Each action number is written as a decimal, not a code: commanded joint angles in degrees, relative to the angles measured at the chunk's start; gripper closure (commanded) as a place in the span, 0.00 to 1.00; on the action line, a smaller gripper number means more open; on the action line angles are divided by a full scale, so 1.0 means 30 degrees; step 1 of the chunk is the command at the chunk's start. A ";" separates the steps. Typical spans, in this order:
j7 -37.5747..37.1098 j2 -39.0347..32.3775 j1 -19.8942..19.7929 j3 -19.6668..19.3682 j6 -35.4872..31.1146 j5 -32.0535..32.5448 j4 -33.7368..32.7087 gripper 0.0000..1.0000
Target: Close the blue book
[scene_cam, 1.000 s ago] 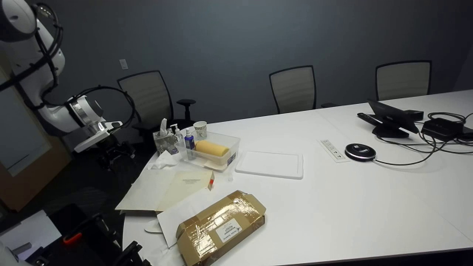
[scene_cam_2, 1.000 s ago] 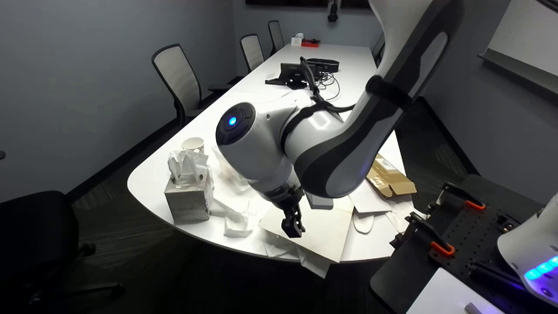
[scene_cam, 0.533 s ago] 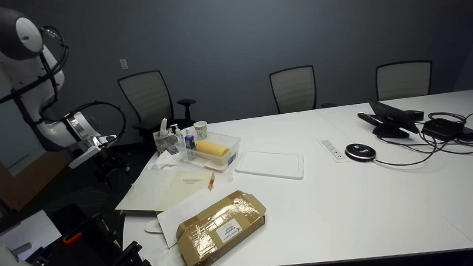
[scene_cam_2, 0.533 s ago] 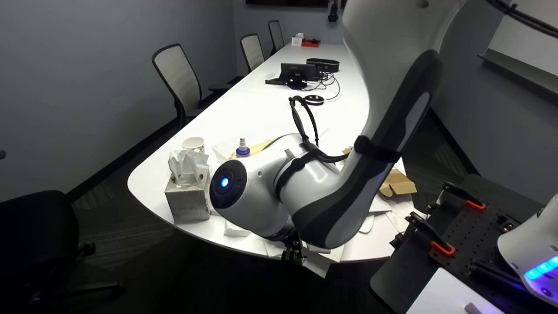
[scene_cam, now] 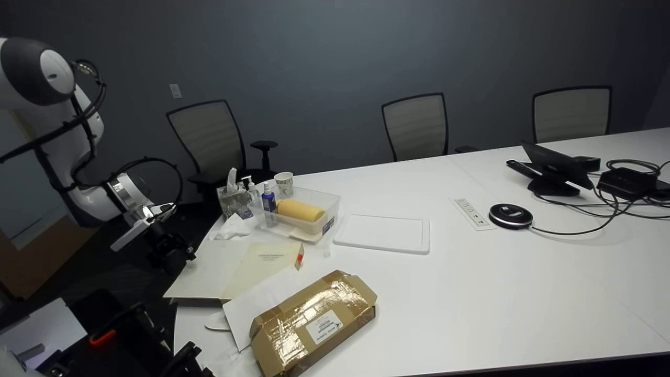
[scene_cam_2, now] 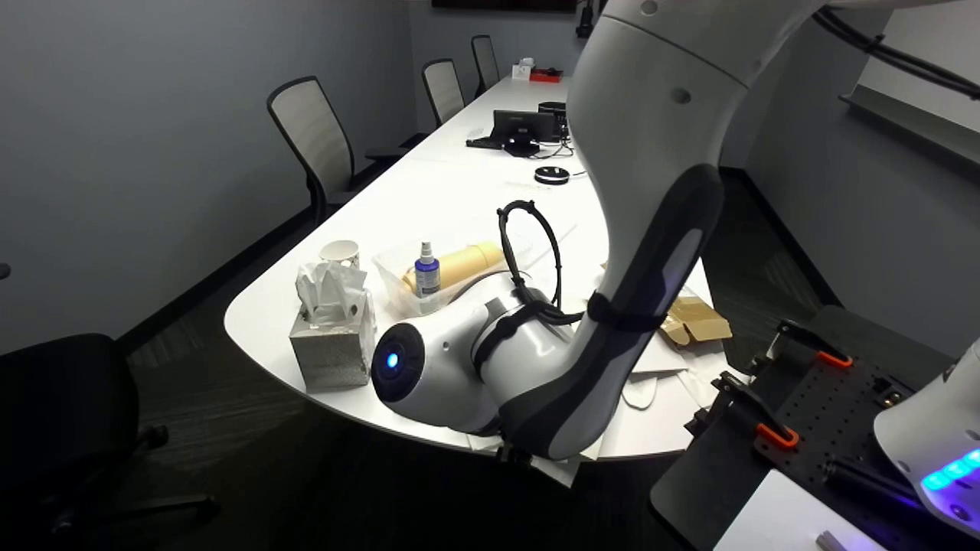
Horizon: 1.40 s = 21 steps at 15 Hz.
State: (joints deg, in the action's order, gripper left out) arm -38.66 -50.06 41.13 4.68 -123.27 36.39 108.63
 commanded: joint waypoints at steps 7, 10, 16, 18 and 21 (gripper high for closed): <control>-0.0117 -0.1512 0.0244 -0.1044 0.2156 -0.0365 -0.2449 0.00; -0.0370 -0.1307 0.0287 -0.1100 0.2432 -0.0345 -0.2250 0.00; -0.1482 0.0065 0.0443 -0.1201 0.3095 -0.0025 -0.1244 0.00; -0.1752 0.0533 0.0421 -0.1185 0.3468 0.0175 -0.1209 0.00; -0.1755 0.1094 0.0328 -0.1164 0.4377 0.0454 -0.1312 0.00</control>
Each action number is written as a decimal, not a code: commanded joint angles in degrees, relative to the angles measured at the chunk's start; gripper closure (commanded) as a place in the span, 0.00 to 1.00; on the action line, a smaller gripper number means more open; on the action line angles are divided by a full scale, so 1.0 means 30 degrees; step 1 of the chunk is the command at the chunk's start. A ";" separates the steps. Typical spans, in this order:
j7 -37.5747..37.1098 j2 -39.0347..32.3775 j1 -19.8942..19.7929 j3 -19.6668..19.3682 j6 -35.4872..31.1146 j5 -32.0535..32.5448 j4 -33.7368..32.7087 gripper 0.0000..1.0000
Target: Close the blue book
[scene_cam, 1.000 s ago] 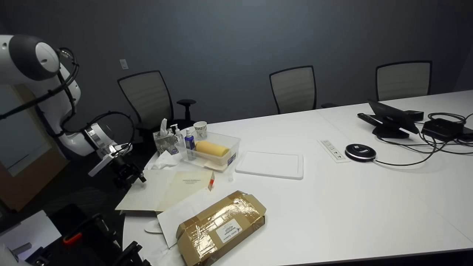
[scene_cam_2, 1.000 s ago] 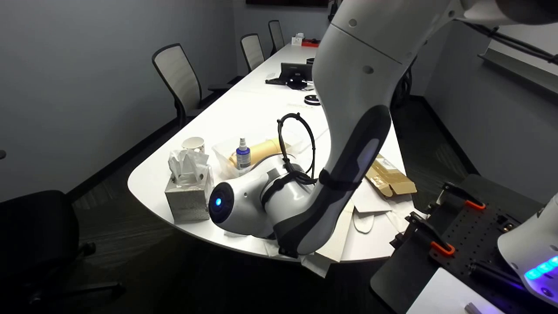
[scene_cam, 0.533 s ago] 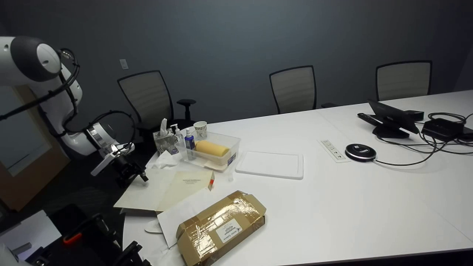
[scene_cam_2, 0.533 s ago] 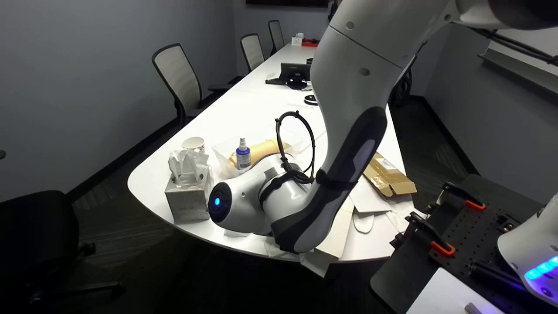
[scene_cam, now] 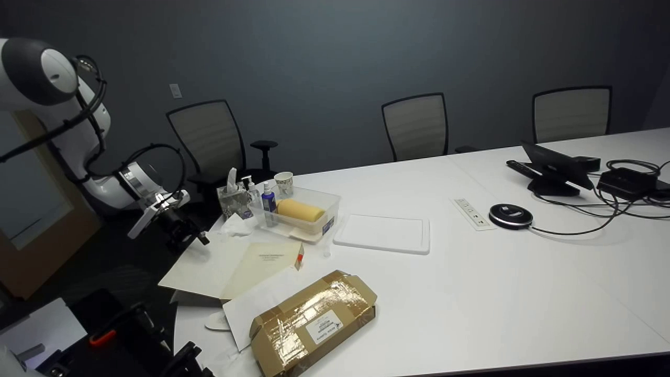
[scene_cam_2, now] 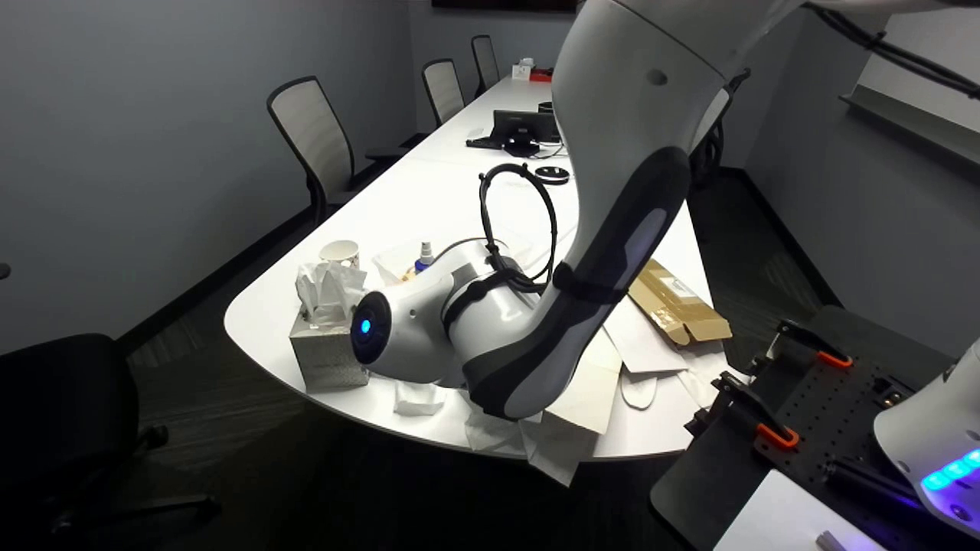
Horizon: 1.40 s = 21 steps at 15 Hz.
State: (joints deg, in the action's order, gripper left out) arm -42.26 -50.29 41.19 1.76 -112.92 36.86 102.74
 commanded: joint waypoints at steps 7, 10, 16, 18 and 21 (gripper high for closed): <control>-0.1104 0.2217 -0.0274 -0.0196 0.1776 0.0600 0.1885 0.00; -0.1471 0.2871 -0.0602 -0.0317 0.1624 0.1109 0.2861 0.00; -0.1572 0.4323 -0.2020 -0.0208 0.1564 0.2951 0.4529 0.00; -0.1533 0.4749 -0.2699 -0.0088 0.1582 0.3609 0.4998 0.00; -0.1544 0.5257 -0.3847 0.0133 0.1540 0.4614 0.5686 0.00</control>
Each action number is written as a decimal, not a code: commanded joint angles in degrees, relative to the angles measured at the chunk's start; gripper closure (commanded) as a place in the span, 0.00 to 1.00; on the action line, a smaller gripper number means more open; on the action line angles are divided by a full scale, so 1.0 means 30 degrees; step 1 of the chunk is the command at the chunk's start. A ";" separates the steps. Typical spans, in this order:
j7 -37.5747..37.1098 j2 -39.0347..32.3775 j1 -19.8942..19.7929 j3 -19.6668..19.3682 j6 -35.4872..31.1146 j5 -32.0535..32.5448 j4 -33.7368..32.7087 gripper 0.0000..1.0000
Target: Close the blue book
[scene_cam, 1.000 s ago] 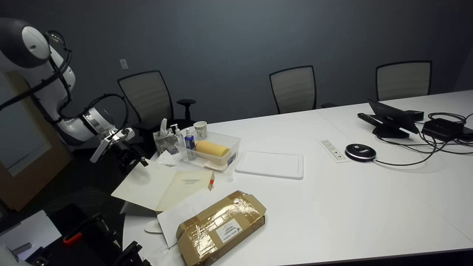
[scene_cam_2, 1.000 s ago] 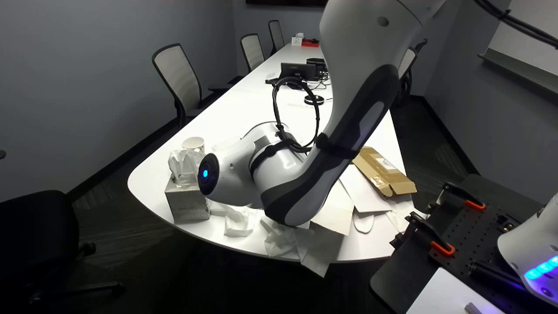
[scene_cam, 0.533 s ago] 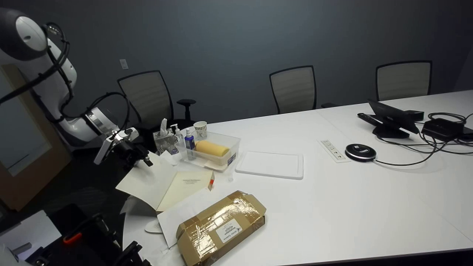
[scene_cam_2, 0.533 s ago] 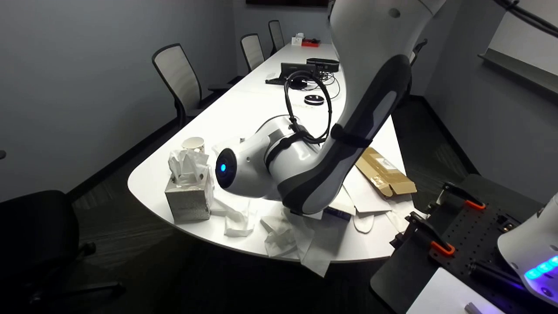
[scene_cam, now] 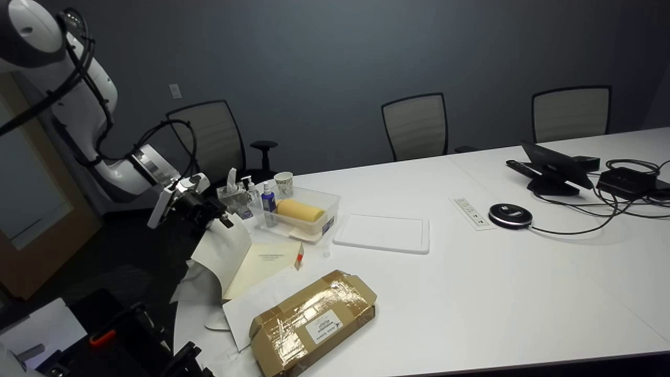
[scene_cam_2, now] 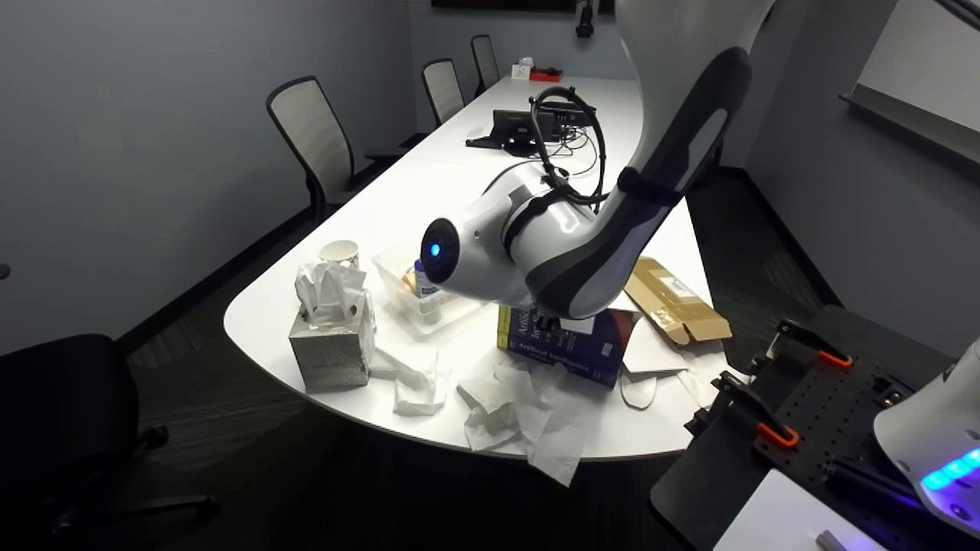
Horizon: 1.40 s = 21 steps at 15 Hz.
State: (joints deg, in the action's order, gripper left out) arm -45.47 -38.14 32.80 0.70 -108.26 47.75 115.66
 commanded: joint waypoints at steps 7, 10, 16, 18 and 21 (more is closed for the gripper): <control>-0.0593 0.1685 -0.3434 0.1063 -0.0168 0.2385 0.2573 0.00; -0.0679 0.1691 -0.3991 0.1217 -0.0284 0.2422 0.2990 0.00; -0.0748 0.2807 -0.4335 0.2028 -0.1223 0.2365 0.4024 0.00; -0.0790 0.3728 -0.4270 0.2407 -0.1423 0.2205 0.4506 0.00; -0.0673 0.5650 -0.4756 0.2931 -0.3334 0.2272 0.5747 0.00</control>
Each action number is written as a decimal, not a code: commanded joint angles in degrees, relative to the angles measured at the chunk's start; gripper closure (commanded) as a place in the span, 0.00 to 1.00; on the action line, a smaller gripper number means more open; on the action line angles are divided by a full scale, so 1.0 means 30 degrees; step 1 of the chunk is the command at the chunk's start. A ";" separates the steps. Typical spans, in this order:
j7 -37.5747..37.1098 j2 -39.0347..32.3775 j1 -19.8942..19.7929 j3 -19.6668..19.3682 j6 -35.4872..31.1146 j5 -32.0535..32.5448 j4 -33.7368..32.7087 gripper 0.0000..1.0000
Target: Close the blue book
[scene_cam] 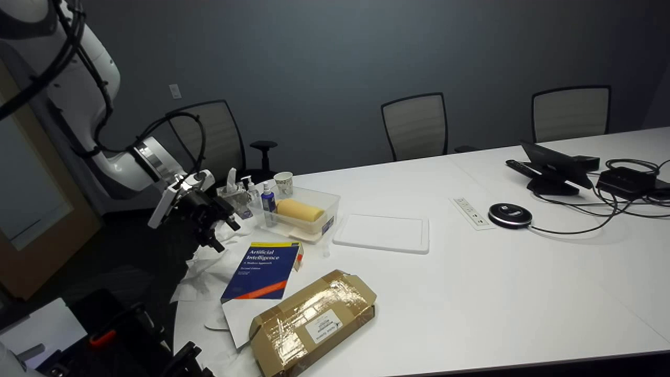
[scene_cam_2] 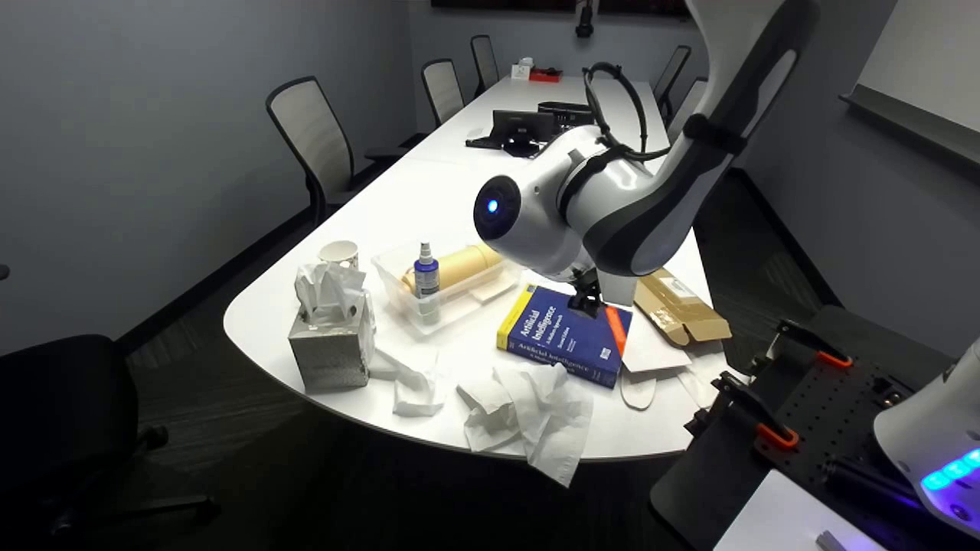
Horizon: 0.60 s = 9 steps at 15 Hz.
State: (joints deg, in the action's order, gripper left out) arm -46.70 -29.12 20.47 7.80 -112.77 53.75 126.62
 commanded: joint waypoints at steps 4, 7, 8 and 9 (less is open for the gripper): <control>0.0437 0.5667 -0.1402 0.0723 -0.4959 0.0163 0.4279 0.00; 0.0856 0.7811 -0.2236 0.0436 -0.8865 0.0544 0.6014 0.00; 0.1116 0.8356 -0.2538 0.0305 -1.0268 0.0620 0.6492 0.00; 0.1310 0.8881 -0.2853 0.0175 -1.1693 0.0744 0.6986 0.00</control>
State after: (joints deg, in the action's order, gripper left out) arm -44.87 -9.60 14.56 8.92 -138.19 54.36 141.28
